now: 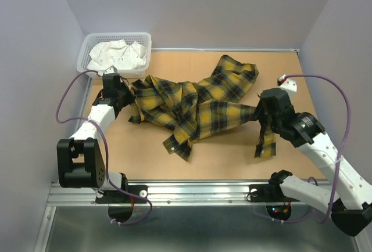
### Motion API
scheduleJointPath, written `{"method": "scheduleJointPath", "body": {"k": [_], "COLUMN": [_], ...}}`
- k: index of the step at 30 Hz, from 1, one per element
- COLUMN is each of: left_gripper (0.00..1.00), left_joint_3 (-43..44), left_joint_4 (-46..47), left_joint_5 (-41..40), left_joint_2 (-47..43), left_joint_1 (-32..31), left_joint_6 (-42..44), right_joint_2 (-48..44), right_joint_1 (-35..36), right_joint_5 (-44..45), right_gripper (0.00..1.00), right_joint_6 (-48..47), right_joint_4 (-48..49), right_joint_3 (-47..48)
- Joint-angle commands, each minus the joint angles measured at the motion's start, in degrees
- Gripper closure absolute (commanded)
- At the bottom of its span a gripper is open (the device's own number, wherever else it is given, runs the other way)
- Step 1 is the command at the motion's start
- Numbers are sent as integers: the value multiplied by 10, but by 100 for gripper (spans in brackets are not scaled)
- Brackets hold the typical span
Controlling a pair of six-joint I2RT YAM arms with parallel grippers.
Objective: Fold and stack the long sleeve shirts
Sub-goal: Flatten the shirt out
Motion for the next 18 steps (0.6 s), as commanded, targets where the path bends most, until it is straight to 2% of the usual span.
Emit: {"method": "scheduleJointPath", "body": {"k": [1, 3, 5, 7, 8, 10, 13, 18], "left_gripper": [100, 100, 100, 100, 100, 100, 100, 100], "left_joint_3": [-26, -43, -50, -56, -58, -58, -61, -70], "left_joint_4": [13, 19, 22, 27, 28, 32, 32, 55], "left_joint_5": [29, 37, 41, 46, 46, 48, 47, 49], "left_joint_2": [-24, -24, -22, -16, -13, -8, -5, -4], "left_joint_1": [1, 1, 1, 1, 1, 1, 1, 0], "left_joint_6": [22, 27, 32, 41, 44, 50, 55, 56], "right_joint_2": [9, 17, 40, 72, 83, 107, 159, 263], "right_joint_1": [0, 0, 0, 1, 2, 27, 96, 154], "right_joint_5": [-41, -117, -166, -261, -311, -353, -347, -351], "right_gripper": [40, 26, 23, 21, 21, 21, 21, 20], "right_joint_6": [59, -1, -78, -147, -160, -175, -163, -141], "right_joint_4": [-91, -77, -64, -40, -31, 14, 87, 186], "right_joint_3": [-32, -25, -14, -2, -1, -7, -16, -36]}}
